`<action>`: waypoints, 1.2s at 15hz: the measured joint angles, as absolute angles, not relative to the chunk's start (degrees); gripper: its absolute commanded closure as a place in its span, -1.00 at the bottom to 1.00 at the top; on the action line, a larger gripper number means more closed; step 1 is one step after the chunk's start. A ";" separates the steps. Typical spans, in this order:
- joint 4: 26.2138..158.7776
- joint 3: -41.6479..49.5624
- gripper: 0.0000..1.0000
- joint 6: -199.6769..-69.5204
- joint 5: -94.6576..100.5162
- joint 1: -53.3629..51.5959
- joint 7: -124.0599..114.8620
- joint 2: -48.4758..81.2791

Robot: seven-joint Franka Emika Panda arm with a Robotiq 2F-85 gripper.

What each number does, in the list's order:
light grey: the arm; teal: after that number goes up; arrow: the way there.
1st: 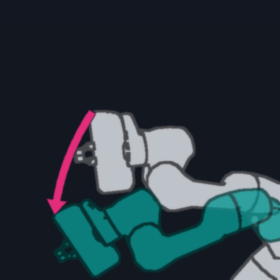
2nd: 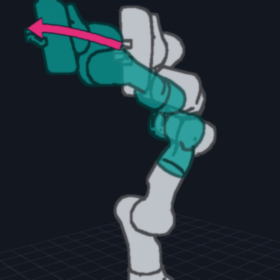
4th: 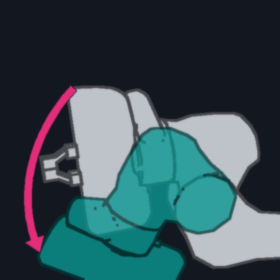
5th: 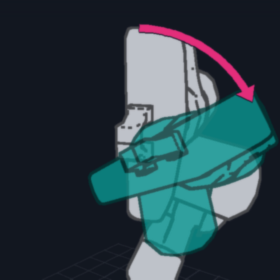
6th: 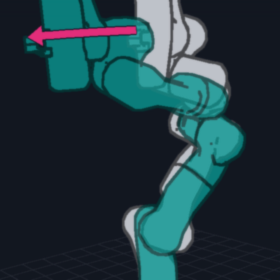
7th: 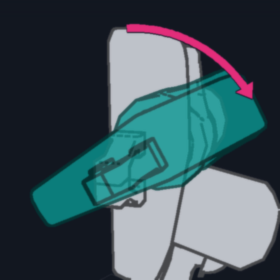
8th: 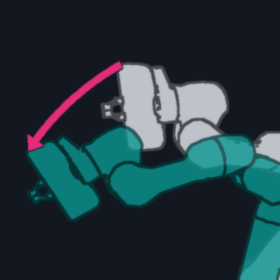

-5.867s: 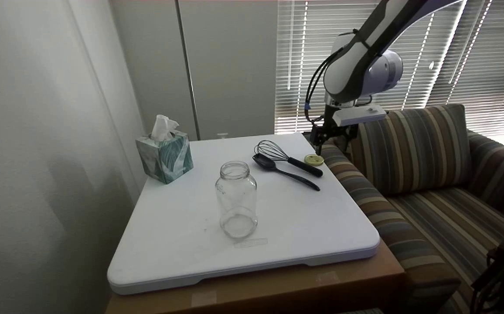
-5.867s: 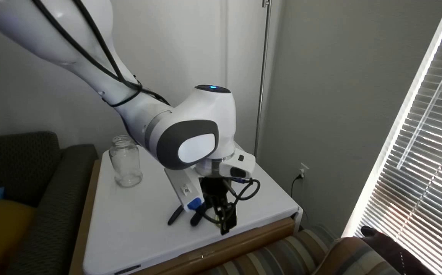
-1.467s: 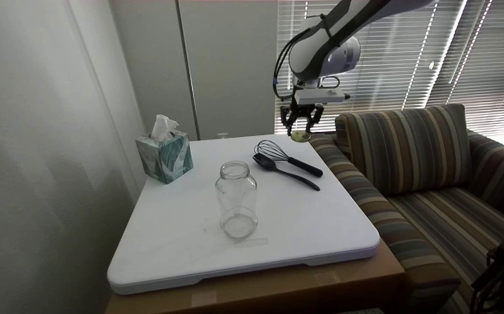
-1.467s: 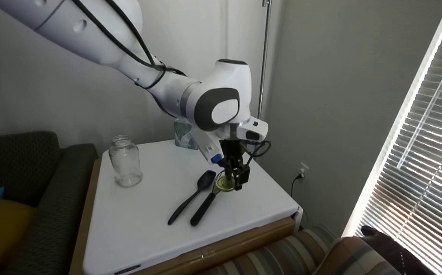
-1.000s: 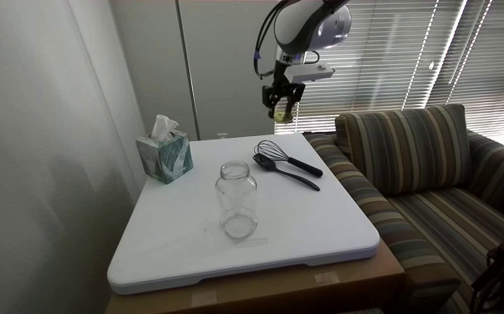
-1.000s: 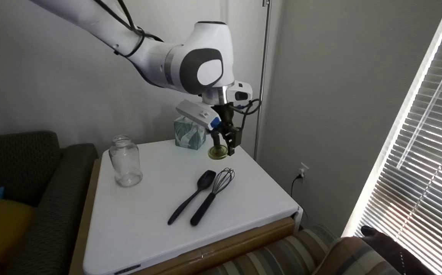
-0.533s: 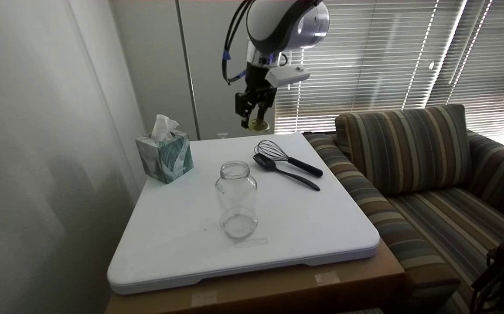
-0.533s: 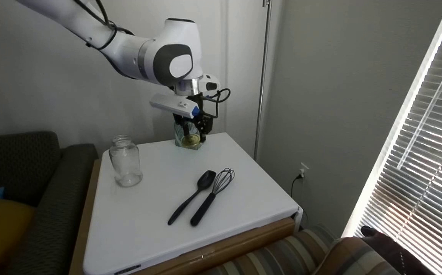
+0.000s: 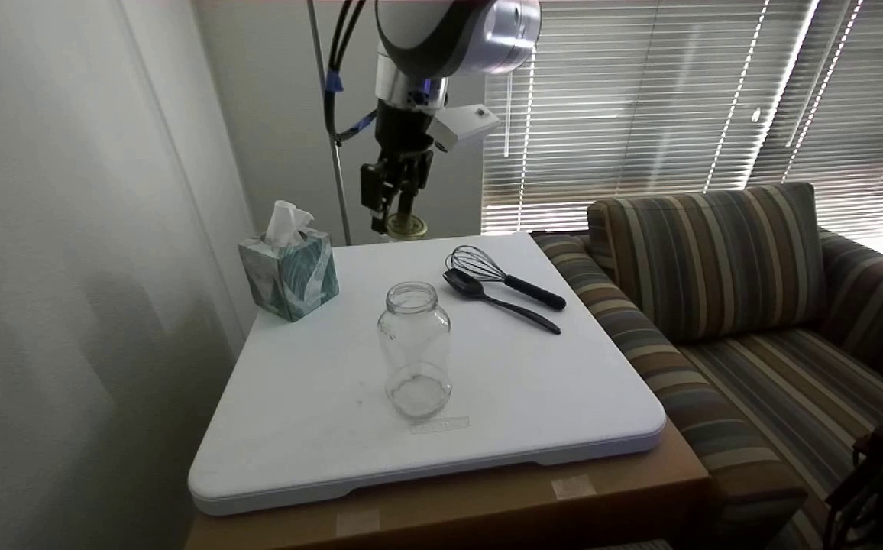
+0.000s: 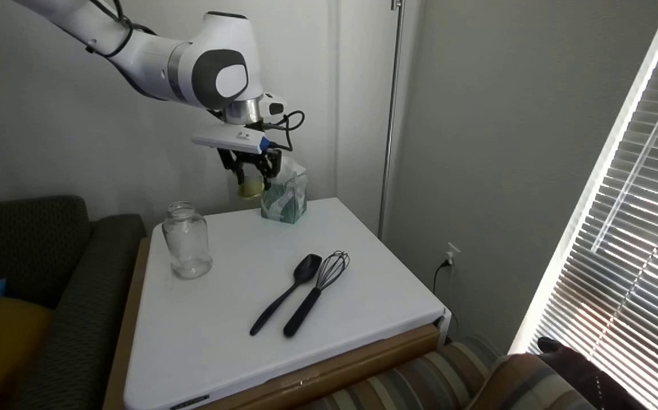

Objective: Pick the black spoon then put it back on the table, then pick the bottle top and put it on the bottle

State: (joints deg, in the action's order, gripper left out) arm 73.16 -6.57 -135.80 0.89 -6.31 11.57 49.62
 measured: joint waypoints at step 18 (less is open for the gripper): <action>71.52 -10.99 0.17 -126.56 3.00 -9.44 22.84 47.28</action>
State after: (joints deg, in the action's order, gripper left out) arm 71.52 -10.99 -126.56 3.00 -9.44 22.84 47.28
